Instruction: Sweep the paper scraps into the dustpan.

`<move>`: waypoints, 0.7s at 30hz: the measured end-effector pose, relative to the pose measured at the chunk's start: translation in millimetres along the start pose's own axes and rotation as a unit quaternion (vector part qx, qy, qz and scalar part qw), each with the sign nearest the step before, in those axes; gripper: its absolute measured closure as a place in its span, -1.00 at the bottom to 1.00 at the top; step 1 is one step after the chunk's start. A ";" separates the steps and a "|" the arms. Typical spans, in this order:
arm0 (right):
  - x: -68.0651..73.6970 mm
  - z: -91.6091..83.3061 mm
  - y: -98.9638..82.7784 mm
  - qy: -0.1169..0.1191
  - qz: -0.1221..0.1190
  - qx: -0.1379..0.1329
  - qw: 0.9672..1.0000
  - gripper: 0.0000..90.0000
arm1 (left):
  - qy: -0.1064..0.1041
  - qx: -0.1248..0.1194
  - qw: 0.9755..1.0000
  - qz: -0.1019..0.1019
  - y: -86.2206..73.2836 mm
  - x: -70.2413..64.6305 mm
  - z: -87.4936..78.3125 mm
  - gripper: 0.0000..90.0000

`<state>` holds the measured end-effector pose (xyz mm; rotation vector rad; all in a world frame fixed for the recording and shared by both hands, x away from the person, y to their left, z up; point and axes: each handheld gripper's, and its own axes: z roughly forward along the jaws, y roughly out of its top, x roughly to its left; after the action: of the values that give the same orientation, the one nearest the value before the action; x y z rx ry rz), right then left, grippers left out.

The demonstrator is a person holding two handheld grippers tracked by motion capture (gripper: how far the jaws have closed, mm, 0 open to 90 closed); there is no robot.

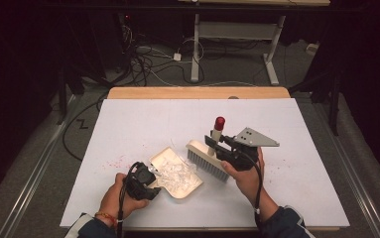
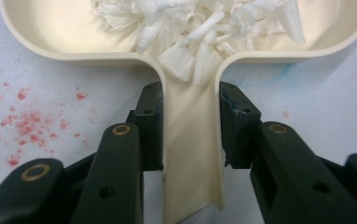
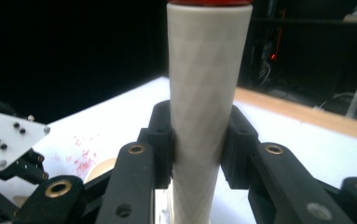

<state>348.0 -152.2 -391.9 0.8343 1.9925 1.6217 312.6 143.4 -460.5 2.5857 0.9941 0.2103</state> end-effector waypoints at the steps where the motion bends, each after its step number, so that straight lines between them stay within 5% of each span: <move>1: -1.2 -3.7 2.7 -0.002 0.000 -0.006 1.000 0.55 | 0.000 0.000 1.000 0.000 0.1 -0.1 0.1 0.40; 7: -6.2 -16.1 15.6 -0.025 -0.010 -0.029 0.999 0.55 | 0.002 0.002 1.000 0.002 0.5 -0.4 -0.1 0.40; 15: -9.0 9.2 5.8 -0.075 -0.038 0.009 0.996 0.55 | 0.001 0.002 1.000 0.001 0.4 -0.4 0.1 0.40; 21: -15.5 25.9 -1.0 -0.150 -0.071 0.028 0.986 0.55 | 0.001 0.000 1.000 0.001 -0.3 -0.3 0.4 0.40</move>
<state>376.3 -144.6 -399.1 0.8785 1.8440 1.2825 312.3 143.3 -461.0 2.5869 0.9929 0.2140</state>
